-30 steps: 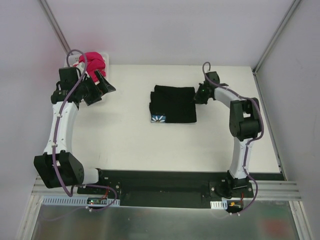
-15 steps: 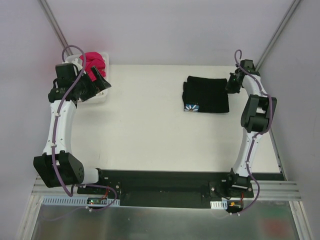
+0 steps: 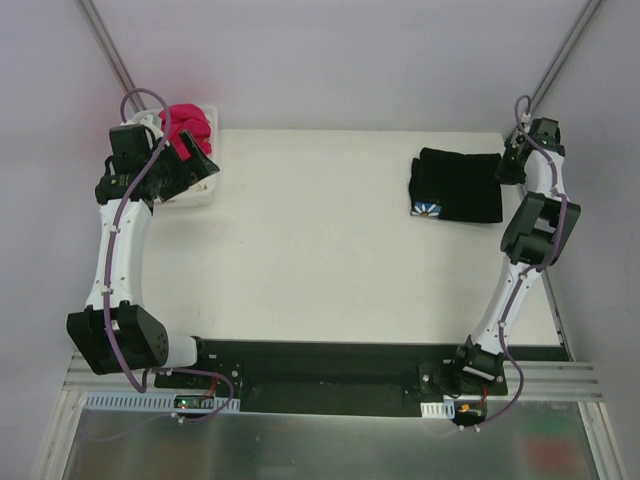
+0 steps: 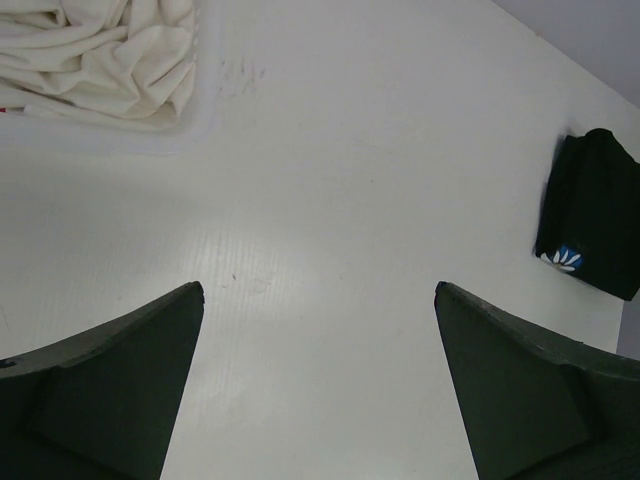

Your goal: Fold and stack the t-shirts

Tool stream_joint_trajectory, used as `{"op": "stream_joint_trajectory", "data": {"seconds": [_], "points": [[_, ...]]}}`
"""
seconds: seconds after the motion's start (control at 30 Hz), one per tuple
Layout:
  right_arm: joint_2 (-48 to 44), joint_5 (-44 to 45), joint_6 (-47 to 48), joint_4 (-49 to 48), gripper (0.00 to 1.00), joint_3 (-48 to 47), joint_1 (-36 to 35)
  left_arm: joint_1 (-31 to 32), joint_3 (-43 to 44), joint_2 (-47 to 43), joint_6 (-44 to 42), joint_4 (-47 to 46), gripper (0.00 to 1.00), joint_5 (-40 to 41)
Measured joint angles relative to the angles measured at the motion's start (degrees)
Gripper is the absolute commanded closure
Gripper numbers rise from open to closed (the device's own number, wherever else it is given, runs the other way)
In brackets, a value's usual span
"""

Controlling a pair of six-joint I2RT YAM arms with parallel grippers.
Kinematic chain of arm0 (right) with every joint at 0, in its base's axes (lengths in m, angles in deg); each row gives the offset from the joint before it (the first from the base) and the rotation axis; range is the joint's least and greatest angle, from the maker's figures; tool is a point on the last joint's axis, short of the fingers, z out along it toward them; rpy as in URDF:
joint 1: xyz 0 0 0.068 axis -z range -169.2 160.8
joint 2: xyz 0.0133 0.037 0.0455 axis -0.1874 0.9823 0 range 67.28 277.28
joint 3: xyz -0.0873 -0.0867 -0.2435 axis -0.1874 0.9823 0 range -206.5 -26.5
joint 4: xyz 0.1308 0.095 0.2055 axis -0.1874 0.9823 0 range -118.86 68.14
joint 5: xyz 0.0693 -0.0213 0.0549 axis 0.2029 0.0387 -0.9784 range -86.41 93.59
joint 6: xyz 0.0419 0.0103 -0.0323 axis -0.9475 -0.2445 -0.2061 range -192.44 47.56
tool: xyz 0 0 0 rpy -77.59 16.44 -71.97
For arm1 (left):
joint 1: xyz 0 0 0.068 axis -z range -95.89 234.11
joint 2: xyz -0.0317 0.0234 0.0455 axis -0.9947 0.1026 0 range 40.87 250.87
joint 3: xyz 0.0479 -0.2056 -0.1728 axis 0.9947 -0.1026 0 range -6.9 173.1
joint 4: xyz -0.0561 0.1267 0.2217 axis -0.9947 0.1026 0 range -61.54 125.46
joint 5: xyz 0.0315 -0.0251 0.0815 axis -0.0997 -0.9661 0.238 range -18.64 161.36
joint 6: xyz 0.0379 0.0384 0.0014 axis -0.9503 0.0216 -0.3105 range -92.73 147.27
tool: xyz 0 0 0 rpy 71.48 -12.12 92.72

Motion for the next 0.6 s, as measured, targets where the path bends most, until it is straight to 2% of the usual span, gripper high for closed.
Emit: {"op": "stream_joint_trajectory", "data": {"seconds": [0.3, 0.33, 0.37, 0.47, 0.5, 0.6], "points": [[0.7, 4.15, 5.27, 0.31, 0.99, 0.02, 2.95, -0.24, 0.0, 0.11, -0.09, 0.0, 0.01, 0.35], [0.7, 4.85, 5.86, 0.33, 0.95, 0.02, 2.97, -0.24, 0.04, 0.15, -0.15, 0.0, 0.01, 0.33], [0.7, 5.27, 6.23, 0.37, 0.83, 0.02, 3.02, -0.24, 0.15, 0.28, -0.22, 0.02, 0.01, 0.33], [0.72, 6.12, 6.78, 1.44, 0.15, -1.01, 3.02, -0.24, 1.36, 1.18, -0.57, 0.09, 0.01, 0.02], [0.72, 6.49, 6.91, 1.86, 0.04, -1.51, 2.99, -0.24, 2.05, 1.66, -0.63, 0.13, 0.01, -0.28], [-0.07, 7.19, 7.39, 2.54, 0.04, -2.12, 3.04, -0.24, 4.39, 3.06, -0.85, 0.15, 0.01, -1.84]]}}
